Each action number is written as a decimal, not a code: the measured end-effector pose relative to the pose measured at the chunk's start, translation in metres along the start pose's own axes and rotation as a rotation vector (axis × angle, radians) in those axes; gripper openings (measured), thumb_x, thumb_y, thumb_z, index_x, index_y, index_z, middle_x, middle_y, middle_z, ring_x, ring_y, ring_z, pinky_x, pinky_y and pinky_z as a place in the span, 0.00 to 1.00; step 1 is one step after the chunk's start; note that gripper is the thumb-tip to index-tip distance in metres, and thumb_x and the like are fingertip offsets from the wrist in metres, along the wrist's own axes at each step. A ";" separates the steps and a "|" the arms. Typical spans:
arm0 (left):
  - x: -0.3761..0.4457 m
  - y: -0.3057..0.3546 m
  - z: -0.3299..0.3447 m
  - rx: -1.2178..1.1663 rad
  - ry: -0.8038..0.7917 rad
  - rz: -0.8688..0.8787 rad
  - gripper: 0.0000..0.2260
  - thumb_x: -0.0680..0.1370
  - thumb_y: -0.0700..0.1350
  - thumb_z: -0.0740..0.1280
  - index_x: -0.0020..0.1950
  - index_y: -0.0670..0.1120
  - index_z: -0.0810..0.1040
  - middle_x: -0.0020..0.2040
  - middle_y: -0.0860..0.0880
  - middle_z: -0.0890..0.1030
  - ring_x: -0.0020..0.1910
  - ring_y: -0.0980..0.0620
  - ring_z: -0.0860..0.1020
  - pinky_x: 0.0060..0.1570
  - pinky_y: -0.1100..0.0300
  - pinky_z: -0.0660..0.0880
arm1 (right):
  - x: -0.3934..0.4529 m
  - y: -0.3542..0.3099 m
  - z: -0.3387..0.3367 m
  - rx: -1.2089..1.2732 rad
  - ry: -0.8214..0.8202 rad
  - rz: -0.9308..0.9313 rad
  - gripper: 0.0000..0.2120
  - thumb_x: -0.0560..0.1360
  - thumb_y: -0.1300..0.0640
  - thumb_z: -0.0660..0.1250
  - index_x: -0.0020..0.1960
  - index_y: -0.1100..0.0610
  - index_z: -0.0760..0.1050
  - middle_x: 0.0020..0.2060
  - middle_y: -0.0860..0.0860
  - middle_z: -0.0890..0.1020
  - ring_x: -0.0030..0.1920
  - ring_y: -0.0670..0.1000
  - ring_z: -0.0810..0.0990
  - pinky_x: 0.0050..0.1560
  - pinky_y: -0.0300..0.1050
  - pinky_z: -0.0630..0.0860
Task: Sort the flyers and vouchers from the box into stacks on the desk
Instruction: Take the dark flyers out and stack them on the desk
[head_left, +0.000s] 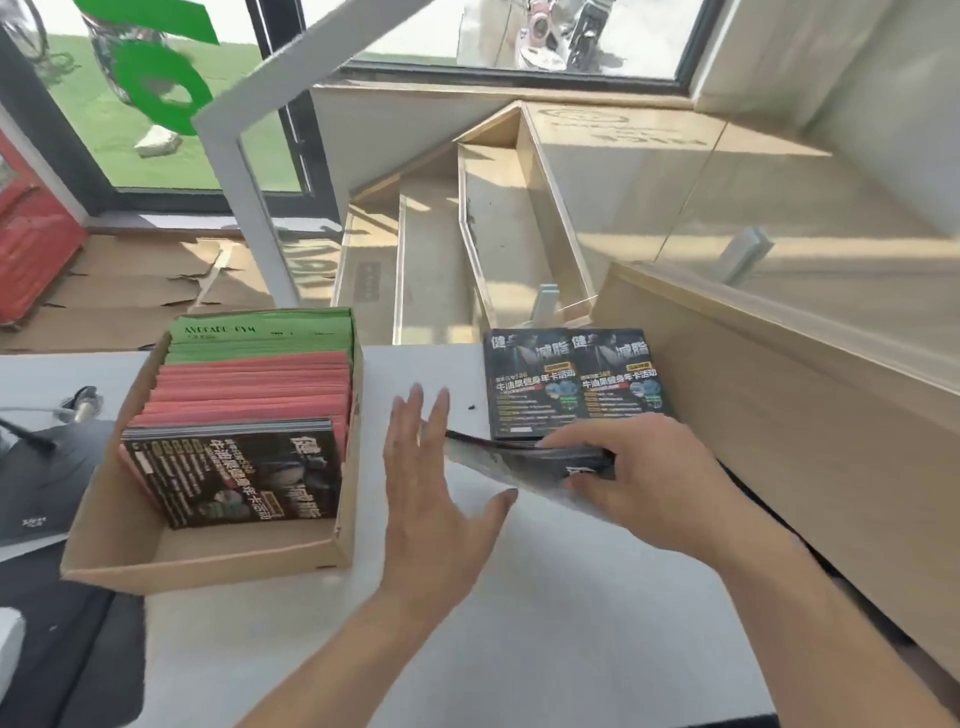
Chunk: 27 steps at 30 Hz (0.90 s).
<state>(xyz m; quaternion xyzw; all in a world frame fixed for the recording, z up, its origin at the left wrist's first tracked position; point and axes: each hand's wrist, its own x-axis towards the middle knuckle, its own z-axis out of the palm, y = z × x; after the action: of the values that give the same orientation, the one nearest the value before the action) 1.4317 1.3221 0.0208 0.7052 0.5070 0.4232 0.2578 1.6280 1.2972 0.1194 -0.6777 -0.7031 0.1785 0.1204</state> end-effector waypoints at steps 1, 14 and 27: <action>0.005 0.000 0.001 0.038 -0.070 0.145 0.47 0.68 0.46 0.81 0.81 0.52 0.57 0.82 0.52 0.55 0.82 0.52 0.46 0.80 0.53 0.46 | 0.001 -0.001 -0.006 -0.128 -0.025 -0.070 0.17 0.74 0.49 0.72 0.60 0.34 0.74 0.37 0.35 0.78 0.41 0.42 0.75 0.41 0.39 0.69; 0.017 -0.007 0.003 -0.443 -0.481 -0.485 0.03 0.76 0.43 0.75 0.48 0.47 0.87 0.43 0.49 0.88 0.44 0.48 0.86 0.45 0.51 0.81 | -0.003 0.048 0.005 0.564 0.160 0.177 0.26 0.68 0.46 0.80 0.60 0.34 0.71 0.51 0.35 0.83 0.55 0.41 0.81 0.53 0.42 0.79; 0.019 -0.026 0.018 -0.542 -0.553 -0.528 0.07 0.75 0.44 0.76 0.53 0.49 0.86 0.50 0.49 0.87 0.51 0.49 0.85 0.52 0.57 0.81 | 0.010 0.041 0.074 1.206 0.158 0.255 0.12 0.73 0.67 0.73 0.54 0.58 0.80 0.48 0.52 0.87 0.49 0.51 0.85 0.46 0.39 0.80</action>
<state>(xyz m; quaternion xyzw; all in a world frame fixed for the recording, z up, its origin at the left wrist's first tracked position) 1.4366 1.3505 -0.0024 0.5456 0.4524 0.2566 0.6572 1.6350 1.3018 0.0347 -0.5803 -0.3807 0.5066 0.5116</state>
